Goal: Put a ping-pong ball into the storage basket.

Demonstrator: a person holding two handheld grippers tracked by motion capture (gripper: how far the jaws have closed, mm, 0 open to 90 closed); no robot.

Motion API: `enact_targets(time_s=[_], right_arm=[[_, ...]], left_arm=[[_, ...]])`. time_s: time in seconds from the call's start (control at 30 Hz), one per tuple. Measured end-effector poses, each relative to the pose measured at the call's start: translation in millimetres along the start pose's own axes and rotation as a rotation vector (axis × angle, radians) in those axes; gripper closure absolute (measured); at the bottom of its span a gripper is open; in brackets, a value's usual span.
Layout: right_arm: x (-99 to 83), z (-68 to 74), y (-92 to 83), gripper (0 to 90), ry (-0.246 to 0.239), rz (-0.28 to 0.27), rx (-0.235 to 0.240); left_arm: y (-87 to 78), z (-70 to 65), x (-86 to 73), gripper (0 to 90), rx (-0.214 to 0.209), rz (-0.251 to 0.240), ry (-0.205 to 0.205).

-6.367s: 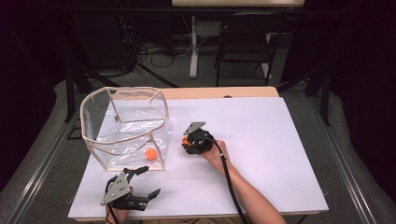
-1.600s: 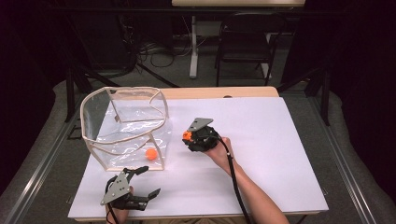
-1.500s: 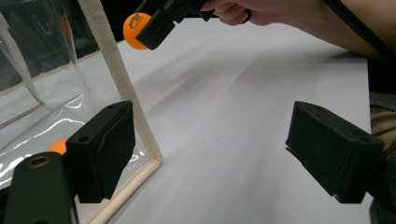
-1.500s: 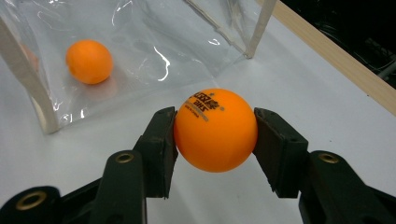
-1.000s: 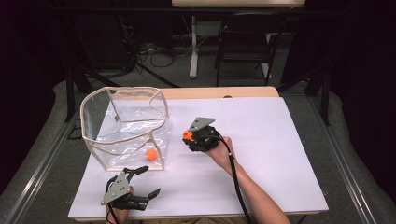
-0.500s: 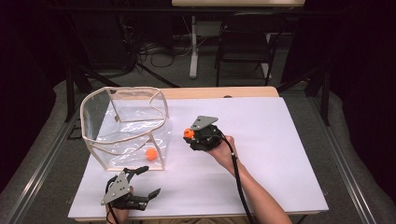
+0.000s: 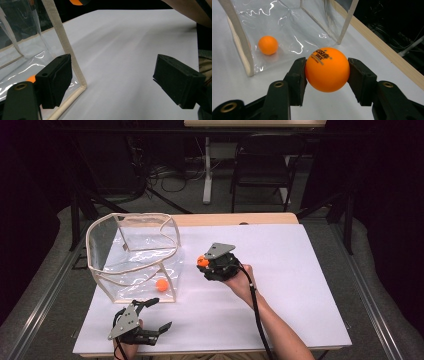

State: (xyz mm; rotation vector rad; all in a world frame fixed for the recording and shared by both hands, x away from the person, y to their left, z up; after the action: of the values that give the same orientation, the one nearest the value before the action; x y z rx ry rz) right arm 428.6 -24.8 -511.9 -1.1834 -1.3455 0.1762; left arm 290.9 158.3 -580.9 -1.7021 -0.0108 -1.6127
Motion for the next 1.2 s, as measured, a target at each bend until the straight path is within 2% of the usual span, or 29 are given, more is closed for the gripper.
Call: enact_targets(time_s=[1.2], right_arm=[[13.0, -5.6, -24.5, 50.6, -0.018, -0.035, -0.031]], left_arm=[[-0.2, 0.0, 0.3, 15.6, 0.001, -0.002, 0.0]])
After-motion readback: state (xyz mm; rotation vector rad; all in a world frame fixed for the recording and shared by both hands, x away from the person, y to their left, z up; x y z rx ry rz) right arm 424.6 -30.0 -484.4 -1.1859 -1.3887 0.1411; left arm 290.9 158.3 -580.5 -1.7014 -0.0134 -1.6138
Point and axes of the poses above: each handheld gripper's, and its own axes: y roughly forward along the jaws, x roughly out of its top, z roughly to its left, the point moved 8 cm from there along y, roughly forward along the jaws, and after that the axes turned 14 degrees about z, right-handed, at the moved point
